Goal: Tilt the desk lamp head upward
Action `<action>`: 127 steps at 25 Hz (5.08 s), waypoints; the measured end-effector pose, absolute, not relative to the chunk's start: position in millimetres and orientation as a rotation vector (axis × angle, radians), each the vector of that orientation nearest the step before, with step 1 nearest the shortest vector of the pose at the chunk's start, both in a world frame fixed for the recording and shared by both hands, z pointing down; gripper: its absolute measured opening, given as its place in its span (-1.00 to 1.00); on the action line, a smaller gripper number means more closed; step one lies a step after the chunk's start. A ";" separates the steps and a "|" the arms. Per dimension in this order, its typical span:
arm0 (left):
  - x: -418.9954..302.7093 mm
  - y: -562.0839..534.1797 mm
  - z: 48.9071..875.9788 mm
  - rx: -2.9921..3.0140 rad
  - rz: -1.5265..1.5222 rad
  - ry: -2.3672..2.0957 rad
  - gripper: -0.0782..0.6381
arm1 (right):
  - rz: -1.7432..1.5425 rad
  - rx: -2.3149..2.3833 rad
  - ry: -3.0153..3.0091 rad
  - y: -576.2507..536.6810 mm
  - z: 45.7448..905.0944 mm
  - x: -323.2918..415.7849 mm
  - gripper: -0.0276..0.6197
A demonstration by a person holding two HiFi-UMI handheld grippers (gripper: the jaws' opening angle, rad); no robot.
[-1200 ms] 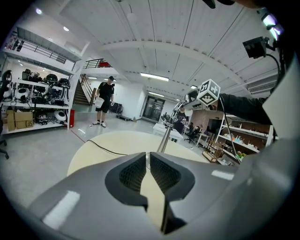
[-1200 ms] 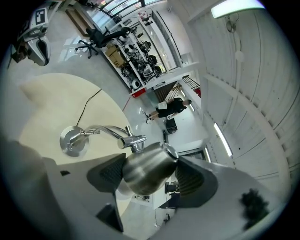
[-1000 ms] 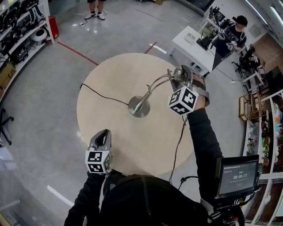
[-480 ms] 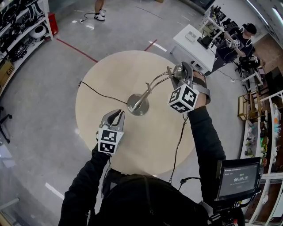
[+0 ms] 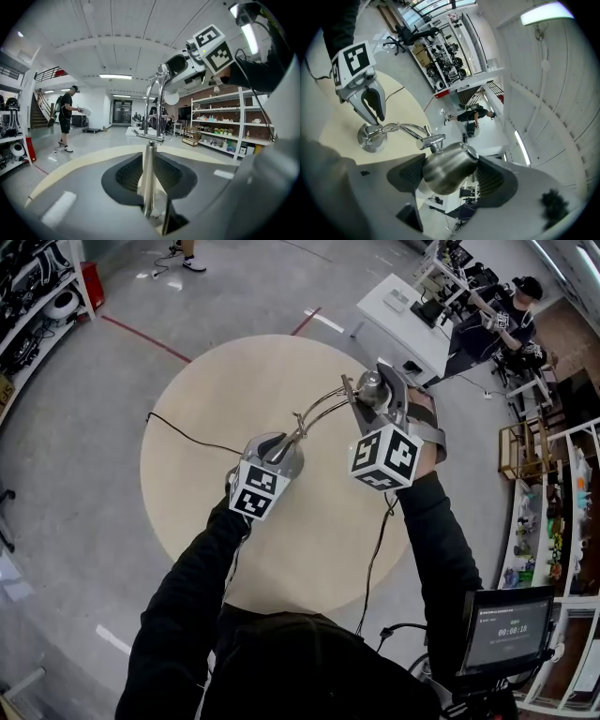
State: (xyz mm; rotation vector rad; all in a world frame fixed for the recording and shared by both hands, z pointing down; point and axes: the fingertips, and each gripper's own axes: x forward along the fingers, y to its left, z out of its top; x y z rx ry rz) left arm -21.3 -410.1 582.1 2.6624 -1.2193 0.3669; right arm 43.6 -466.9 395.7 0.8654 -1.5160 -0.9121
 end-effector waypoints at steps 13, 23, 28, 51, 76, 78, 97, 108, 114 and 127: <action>-4.0 -402.7 585.5 2.712 0.306 -1.141 -0.57 | -1.019 0.794 -1.475 -444.1 385.6 21.9 0.14; -2.0 -404.1 583.1 2.703 0.272 -1.130 -0.56 | -1.150 0.718 -1.351 -436.5 380.0 -10.2 0.14; -1.3 -406.9 583.7 2.707 0.286 -1.123 -0.57 | -1.250 0.662 -1.287 -432.9 382.3 -36.5 0.14; -54.6 -374.9 565.5 2.684 0.312 -1.225 -0.60 | -1.311 0.743 -1.354 -413.9 374.1 -47.0 0.14; -51.2 -255.7 433.2 2.659 -0.029 -1.344 -0.72 | 0.036 1.320 -2.544 -302.0 405.4 78.0 -0.90; -46.0 -246.7 428.9 2.659 -0.028 -1.337 -0.73 | 0.230 1.350 -2.636 -292.8 409.5 90.3 -0.90; -24.2 -217.7 408.7 2.654 -0.032 -1.354 -0.74 | 0.608 1.299 -2.843 -247.6 421.3 112.2 -0.90; -23.4 -215.2 413.2 2.632 -0.030 -1.341 -0.75 | 0.461 1.264 -2.840 -237.6 408.5 100.7 -0.90; -24.8 -215.4 418.7 2.622 -0.008 -1.333 -0.75 | 0.412 1.236 -2.837 -232.9 409.4 94.6 -0.90; -23.4 -214.8 423.3 2.617 -0.001 -1.326 -0.75 | 0.369 1.215 -2.830 -229.9 410.3 91.2 -0.90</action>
